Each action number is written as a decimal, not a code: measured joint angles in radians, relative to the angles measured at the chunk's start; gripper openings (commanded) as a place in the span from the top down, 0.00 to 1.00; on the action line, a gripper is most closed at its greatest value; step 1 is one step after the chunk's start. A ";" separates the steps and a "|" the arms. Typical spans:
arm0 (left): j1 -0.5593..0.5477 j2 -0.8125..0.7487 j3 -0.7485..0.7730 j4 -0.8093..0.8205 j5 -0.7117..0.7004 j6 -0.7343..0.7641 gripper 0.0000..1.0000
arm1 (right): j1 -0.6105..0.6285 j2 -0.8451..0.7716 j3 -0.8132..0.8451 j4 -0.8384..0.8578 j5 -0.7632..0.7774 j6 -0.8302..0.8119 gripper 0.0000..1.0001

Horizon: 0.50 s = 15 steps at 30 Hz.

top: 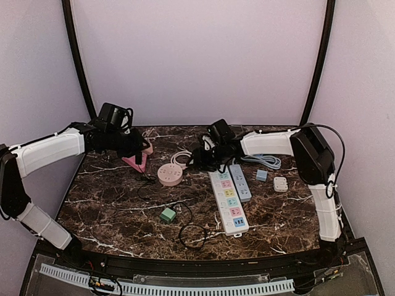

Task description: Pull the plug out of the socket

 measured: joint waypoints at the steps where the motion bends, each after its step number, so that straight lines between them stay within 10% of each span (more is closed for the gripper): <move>1: 0.014 -0.013 -0.001 -0.014 -0.017 0.000 0.89 | 0.000 -0.018 -0.003 -0.004 0.003 -0.013 0.28; 5: 0.072 -0.045 -0.002 -0.074 -0.085 0.004 0.89 | 0.000 -0.098 -0.010 -0.018 0.028 -0.057 0.03; 15: 0.272 0.024 0.135 -0.280 -0.272 0.070 0.87 | 0.000 -0.275 -0.019 -0.055 0.146 -0.179 0.01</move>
